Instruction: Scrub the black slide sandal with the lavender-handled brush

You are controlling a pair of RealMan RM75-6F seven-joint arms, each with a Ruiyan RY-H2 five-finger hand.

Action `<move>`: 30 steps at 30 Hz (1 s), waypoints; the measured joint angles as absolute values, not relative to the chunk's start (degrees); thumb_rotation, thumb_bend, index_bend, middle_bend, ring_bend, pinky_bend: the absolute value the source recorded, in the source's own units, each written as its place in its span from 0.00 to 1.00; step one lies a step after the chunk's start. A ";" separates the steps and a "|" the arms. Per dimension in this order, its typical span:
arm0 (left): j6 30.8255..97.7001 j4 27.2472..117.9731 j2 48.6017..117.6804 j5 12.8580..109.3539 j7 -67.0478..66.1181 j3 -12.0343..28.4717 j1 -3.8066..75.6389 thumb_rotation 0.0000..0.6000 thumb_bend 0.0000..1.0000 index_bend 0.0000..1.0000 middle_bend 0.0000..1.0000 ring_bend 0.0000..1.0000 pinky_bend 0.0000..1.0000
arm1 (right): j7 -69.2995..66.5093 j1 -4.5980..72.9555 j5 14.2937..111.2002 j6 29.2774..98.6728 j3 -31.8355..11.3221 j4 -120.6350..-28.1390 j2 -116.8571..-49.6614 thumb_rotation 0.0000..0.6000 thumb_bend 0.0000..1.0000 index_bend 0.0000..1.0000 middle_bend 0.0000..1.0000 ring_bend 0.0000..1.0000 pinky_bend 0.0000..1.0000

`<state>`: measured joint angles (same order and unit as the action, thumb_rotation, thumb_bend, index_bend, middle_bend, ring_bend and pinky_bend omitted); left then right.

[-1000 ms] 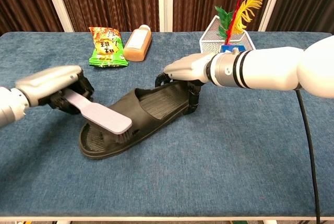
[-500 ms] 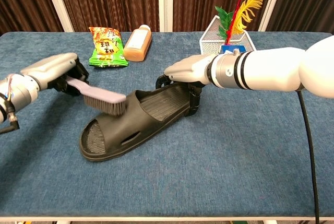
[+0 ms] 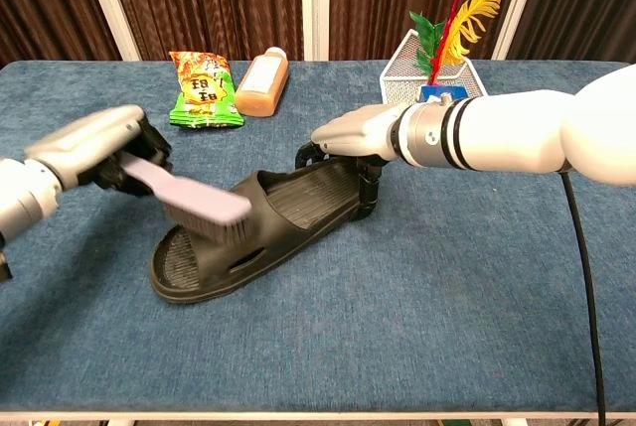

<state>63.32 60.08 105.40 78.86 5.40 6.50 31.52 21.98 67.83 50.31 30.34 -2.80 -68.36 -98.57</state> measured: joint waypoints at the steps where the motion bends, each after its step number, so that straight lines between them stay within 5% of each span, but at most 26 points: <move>1: 63.33 59.51 105.90 79.02 4.84 6.35 31.56 1.00 0.89 1.00 1.00 1.00 1.00 | 22.00 67.83 50.29 30.34 -2.76 -68.45 -98.48 1.00 0.18 0.58 0.45 0.33 0.36; 8: 63.26 49.43 111.26 78.98 2.71 7.12 32.77 1.00 0.89 1.00 1.00 1.00 1.00 | 22.47 67.85 49.79 30.36 -2.14 -69.22 -97.94 1.00 0.18 0.58 0.45 0.33 0.36; 16: 62.93 39.11 114.67 75.87 4.37 12.75 35.39 1.00 0.89 1.00 1.00 1.00 1.00 | 22.85 67.87 49.43 30.94 -1.86 -70.03 -97.57 1.00 0.18 0.58 0.45 0.33 0.36; 20: 63.30 39.81 113.44 74.98 6.30 13.87 35.17 1.00 0.89 1.00 1.00 1.00 1.00 | 22.94 67.90 49.52 30.88 -1.70 -70.80 -96.93 1.00 0.17 0.34 0.37 0.25 0.29; 24: 65.05 43.50 110.82 74.76 7.26 13.90 33.29 1.00 0.88 1.00 1.00 0.94 1.00 | 23.12 68.28 48.60 29.99 -1.32 -72.31 -95.58 1.00 0.13 0.02 0.10 0.03 0.07; 27: 65.03 45.97 108.87 74.48 6.14 13.20 32.04 0.98 0.84 0.91 0.93 0.85 1.00 | 23.30 68.49 47.96 29.93 -1.05 -73.94 -94.38 1.00 0.12 0.00 0.00 0.00 0.00; 30: 63.74 47.81 107.53 73.49 3.55 12.90 31.50 0.83 0.77 0.72 0.79 0.74 1.00 | 23.48 68.41 47.65 30.83 -0.82 -76.43 -92.62 1.00 0.12 0.00 0.00 0.00 0.00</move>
